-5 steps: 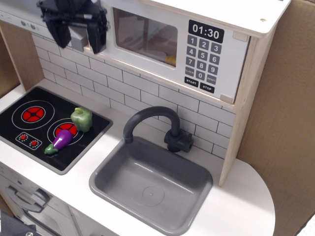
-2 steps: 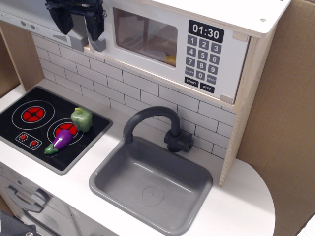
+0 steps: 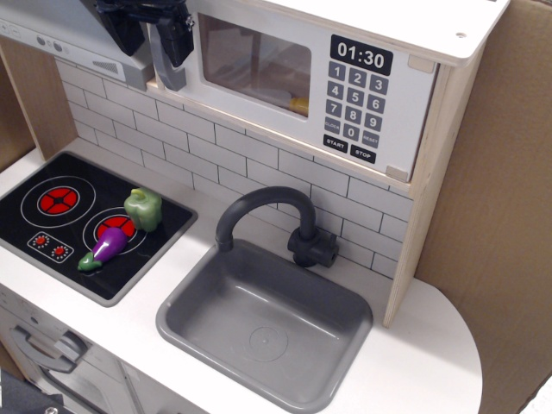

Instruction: Open microwave

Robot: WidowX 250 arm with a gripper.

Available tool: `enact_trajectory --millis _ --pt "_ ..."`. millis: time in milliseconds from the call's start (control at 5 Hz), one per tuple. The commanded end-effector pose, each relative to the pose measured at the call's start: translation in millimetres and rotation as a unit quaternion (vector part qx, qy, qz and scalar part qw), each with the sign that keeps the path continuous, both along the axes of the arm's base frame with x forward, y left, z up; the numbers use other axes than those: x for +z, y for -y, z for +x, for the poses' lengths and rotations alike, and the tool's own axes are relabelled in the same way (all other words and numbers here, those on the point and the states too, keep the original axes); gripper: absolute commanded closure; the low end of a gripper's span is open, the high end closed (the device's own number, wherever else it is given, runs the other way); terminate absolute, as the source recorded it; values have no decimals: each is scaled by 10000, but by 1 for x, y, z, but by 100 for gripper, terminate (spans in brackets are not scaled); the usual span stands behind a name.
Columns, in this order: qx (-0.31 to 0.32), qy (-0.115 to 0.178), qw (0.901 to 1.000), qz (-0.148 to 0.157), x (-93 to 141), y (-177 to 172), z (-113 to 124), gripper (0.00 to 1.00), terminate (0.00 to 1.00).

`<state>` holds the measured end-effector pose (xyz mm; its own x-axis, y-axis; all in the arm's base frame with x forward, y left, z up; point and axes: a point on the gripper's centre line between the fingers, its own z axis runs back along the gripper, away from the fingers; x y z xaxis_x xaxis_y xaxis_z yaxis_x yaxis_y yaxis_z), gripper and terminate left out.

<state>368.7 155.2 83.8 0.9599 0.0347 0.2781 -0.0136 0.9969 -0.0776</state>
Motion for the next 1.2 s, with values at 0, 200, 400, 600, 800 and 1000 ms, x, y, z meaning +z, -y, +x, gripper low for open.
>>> enact_trajectory --millis 0,200,400,600,800,1000 --pt "-194 461 9986 181 20 0 10 100 0" --pt "-172 600 9978 221 18 3 10 100 0" --pt "-98 793 9966 188 21 7 9 100 0" --pt "-120 861 9961 177 26 11 -7 100 0" --pt "-295 751 9967 130 29 21 -39 100 0" --pt "-573 558 9965 235 30 30 -63 100 0"
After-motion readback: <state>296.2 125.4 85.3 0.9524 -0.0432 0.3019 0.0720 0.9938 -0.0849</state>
